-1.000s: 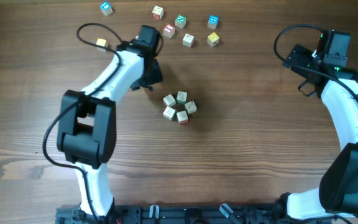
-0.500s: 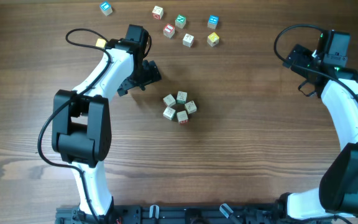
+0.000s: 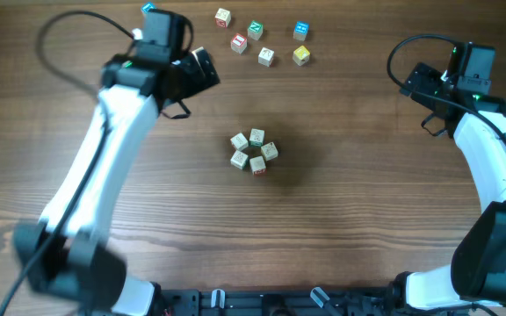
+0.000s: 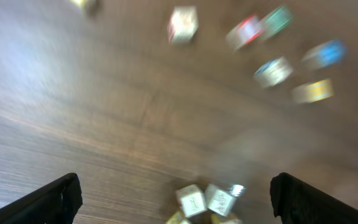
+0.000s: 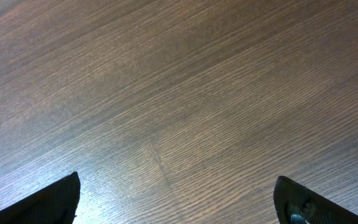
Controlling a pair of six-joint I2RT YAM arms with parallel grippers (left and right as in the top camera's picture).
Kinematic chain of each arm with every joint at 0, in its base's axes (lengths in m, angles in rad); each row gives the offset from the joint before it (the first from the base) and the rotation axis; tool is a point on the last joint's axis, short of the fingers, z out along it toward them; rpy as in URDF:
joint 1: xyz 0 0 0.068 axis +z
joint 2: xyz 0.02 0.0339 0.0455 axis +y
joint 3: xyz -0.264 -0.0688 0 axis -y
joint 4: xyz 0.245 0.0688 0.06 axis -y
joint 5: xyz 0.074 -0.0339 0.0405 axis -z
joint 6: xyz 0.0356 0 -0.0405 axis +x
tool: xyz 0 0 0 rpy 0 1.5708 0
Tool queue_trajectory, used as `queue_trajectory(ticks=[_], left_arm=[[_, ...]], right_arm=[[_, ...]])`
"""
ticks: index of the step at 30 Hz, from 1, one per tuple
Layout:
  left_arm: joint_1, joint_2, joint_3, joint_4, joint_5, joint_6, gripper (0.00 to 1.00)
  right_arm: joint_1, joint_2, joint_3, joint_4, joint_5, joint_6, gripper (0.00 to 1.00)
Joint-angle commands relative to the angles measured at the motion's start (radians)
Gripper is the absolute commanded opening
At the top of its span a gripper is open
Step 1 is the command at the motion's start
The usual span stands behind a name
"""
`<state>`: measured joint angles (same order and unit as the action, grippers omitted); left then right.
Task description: Form a circle
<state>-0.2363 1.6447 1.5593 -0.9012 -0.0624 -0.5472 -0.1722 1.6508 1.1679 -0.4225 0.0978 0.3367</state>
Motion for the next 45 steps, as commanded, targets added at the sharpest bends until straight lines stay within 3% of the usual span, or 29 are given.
queue_trajectory(ticks=[1, 5, 9, 11, 14, 17, 23, 25, 29, 34, 40, 45], left_arm=[[0.004, -0.211, 0.013, -0.011, -0.188, 0.047, 1.00], [0.005, -0.340, 0.012, -0.255, -0.220, 0.046, 1.00], [0.006, -0.358, -0.055, -0.212, -0.249, 0.103, 1.00], [0.006, -0.407, -0.161, -0.086, -0.215, 0.109, 1.00], [0.006, -0.536, -0.457, 0.358, -0.129, 0.235, 1.00], [0.006, -0.653, -0.730, 0.723, -0.097, 0.255, 1.00], [0.006, -0.871, -1.149, 1.129, -0.083, 0.248, 1.00], [0.006, -0.933, -1.239, 1.199, -0.084, 0.220, 1.00], [0.043, -1.070, -1.394, 1.209, -0.084, 0.119, 1.00], [0.054, -1.260, -1.543, 1.208, -0.084, 0.113, 1.00], [0.054, -1.556, -1.553, 0.835, -0.084, 0.113, 1.00], [0.105, -1.642, -1.553, 0.837, -0.072, 0.188, 1.00]], right_arm=[[0.001, -0.003, 0.008, 0.000, -0.001, 0.011, 1.00], [0.001, -0.003, 0.008, 0.000, -0.001, 0.011, 1.00], [0.001, -0.003, 0.008, 0.000, -0.001, 0.010, 1.00], [0.001, -0.003, 0.008, 0.000, -0.001, 0.010, 1.00], [0.001, -0.003, 0.008, 0.000, -0.001, 0.010, 1.00], [0.001, -0.003, 0.008, 0.000, -0.001, 0.010, 1.00], [0.001, -0.003, 0.008, 0.000, -0.001, 0.010, 1.00], [0.001, -0.003, 0.008, 0.000, -0.001, 0.010, 1.00], [0.001, -0.003, 0.008, 0.000, -0.001, 0.010, 1.00], [0.001, -0.003, 0.008, 0.001, -0.001, 0.010, 1.00], [0.001, -0.003, 0.008, 0.000, -0.001, 0.011, 1.00], [0.001, -0.003, 0.008, 0.001, -0.001, 0.011, 1.00]])
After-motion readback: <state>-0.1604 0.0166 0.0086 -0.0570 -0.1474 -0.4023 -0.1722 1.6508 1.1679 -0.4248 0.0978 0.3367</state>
